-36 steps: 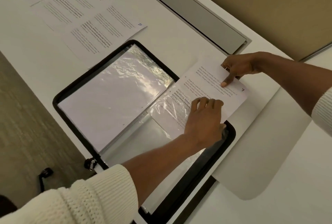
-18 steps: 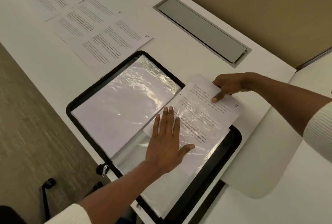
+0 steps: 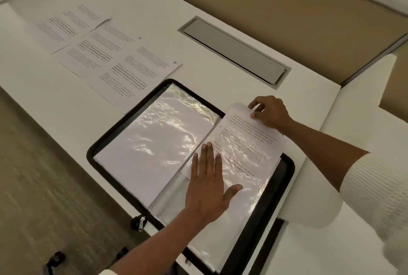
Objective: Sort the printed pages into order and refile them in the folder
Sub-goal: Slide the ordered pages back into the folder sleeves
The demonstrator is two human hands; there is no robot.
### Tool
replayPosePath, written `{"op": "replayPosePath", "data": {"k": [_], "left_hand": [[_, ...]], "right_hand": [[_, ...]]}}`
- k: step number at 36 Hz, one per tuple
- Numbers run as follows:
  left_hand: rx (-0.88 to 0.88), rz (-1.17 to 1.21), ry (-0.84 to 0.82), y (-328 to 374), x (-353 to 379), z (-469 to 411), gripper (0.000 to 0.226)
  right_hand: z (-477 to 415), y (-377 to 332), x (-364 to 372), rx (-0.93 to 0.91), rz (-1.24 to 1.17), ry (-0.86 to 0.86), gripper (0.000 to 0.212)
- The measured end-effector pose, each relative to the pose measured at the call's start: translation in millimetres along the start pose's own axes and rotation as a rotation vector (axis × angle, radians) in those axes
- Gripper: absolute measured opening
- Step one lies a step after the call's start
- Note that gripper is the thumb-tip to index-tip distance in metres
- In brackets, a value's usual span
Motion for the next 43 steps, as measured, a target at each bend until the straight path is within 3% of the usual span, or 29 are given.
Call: {"op": "replayPosePath", "data": {"k": [19, 26, 30, 34, 43], "left_hand": [[0.042, 0.041, 0.029, -10, 0, 11, 0.107], [0.049, 0.047, 0.067, -12, -2, 14, 0.105], [0.049, 0.050, 0.027, -12, -3, 13, 0.108], [0.065, 0.048, 0.026, -12, -2, 14, 0.109], [0.072, 0.023, -0.017, -11, 1, 13, 0.111]], "right_hand": [[67, -17, 42, 0.040, -0.142, 0.104, 0.030], [85, -20, 57, 0.015, -0.196, 0.122, 0.005], [93, -23, 60, 0.045, -0.226, 0.108, 0.035], [97, -27, 61, 0.038, -0.204, 0.071, 0.020], [98, -30, 47, 0.135, -0.024, 0.016, 0.027]]}}
Point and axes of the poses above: each hand's wrist, its own z-axis away from the middle knuckle, its own x-axis out of the palm, y = z × x, the point moved 3 cm from there along -z, towards the middle knuckle, and after that the axes turned 5 degrees about y, right-handed, at the moved point
